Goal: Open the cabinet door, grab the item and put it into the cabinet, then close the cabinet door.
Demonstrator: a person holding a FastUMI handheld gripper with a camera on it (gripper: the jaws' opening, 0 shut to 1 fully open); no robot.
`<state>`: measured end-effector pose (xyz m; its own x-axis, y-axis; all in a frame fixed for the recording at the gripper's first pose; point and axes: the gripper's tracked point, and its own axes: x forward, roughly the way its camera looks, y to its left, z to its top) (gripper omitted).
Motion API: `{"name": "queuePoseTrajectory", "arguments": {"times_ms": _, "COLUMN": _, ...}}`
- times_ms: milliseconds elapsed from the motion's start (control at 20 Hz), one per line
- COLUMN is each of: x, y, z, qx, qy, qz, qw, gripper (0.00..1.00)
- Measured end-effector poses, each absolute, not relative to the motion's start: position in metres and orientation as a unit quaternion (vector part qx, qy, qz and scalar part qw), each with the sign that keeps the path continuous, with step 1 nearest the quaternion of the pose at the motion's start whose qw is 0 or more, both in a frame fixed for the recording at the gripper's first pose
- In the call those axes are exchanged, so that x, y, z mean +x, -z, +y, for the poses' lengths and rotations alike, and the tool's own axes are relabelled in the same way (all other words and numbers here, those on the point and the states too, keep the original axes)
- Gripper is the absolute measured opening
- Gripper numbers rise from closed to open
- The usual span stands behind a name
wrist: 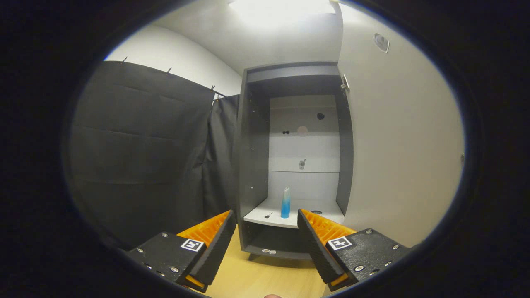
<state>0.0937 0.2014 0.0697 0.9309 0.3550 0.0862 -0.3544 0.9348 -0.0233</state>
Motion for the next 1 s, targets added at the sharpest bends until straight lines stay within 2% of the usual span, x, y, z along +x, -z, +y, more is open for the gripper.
{"name": "queuePoseTrajectory", "arguments": {"times_ms": 400, "x": 0.005, "y": -0.082, "z": 0.136, "qx": -0.013, "qy": -0.200, "qz": -0.048, "qw": 0.978, "gripper": 0.93}}
{"name": "queuePoseTrajectory", "arguments": {"times_ms": 750, "x": -0.028, "y": -0.098, "z": 0.028, "qx": 0.031, "qy": -0.136, "qz": -0.072, "qw": 0.988, "gripper": 0.93}}
{"name": "queuePoseTrajectory", "arguments": {"times_ms": 1000, "x": -0.014, "y": -0.098, "z": -0.049, "qx": 0.048, "qy": -0.060, "qz": -0.075, "qw": 0.994, "gripper": 0.93}}
